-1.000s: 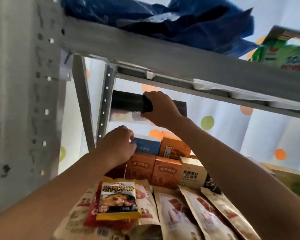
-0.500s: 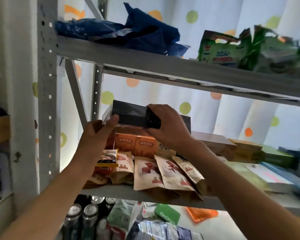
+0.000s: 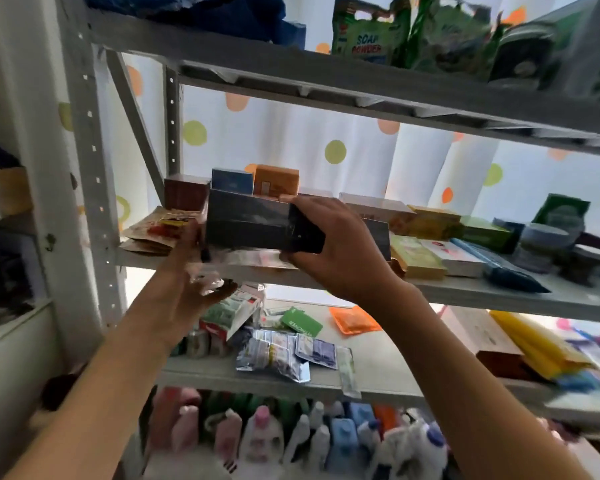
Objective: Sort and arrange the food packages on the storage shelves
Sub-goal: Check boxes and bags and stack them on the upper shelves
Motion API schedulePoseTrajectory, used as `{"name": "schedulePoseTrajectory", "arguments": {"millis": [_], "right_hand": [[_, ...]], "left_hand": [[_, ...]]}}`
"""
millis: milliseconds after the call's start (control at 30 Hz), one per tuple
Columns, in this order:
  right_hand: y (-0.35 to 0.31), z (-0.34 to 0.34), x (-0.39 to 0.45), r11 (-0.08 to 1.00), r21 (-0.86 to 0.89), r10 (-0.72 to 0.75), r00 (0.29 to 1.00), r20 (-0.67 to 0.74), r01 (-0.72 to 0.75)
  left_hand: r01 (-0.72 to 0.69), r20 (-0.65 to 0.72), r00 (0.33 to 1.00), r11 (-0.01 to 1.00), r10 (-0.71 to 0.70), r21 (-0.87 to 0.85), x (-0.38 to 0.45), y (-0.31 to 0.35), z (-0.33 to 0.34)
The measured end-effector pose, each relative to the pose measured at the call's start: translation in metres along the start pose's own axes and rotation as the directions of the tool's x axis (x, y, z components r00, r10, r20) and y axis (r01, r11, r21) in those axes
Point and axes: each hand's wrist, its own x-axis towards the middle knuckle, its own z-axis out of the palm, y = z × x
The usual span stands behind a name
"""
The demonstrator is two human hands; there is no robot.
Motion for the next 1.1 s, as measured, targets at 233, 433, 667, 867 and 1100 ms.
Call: {"name": "schedulePoseTrajectory", "arguments": {"millis": [233,433,667,867,1100], "right_hand": [[-0.025,0.002,-0.06,0.984,0.124,0.105,0.974,0.202,-0.131],[-0.058,0.047,-0.126,0.896,0.221,0.284,0.88,0.381,-0.385],[-0.082,0.109,-0.182,0.753,0.239,0.509,0.773,0.377,-0.613],[-0.087,0.135,-0.213,0.598,0.046,0.789,0.597,0.146,-0.8],[-0.074,0.142,-0.222,0.248,0.439,0.951,0.303,0.06,-0.864]], "left_hand": [[0.21,-0.146,0.949,0.908,-0.278,-0.362,-0.052,-0.068,-0.017],[0.364,-0.062,0.875,0.737,-0.48,-0.57,-0.109,-0.134,-0.069],[0.471,-0.076,0.786,0.674,-0.613,-0.569,-0.147,-0.154,-0.114],[0.444,-0.179,0.756,0.695,-0.629,-0.566,-0.147,-0.154,-0.136],[0.56,-0.134,0.718,0.681,-0.683,-0.472,-0.134,-0.128,-0.144]]}}
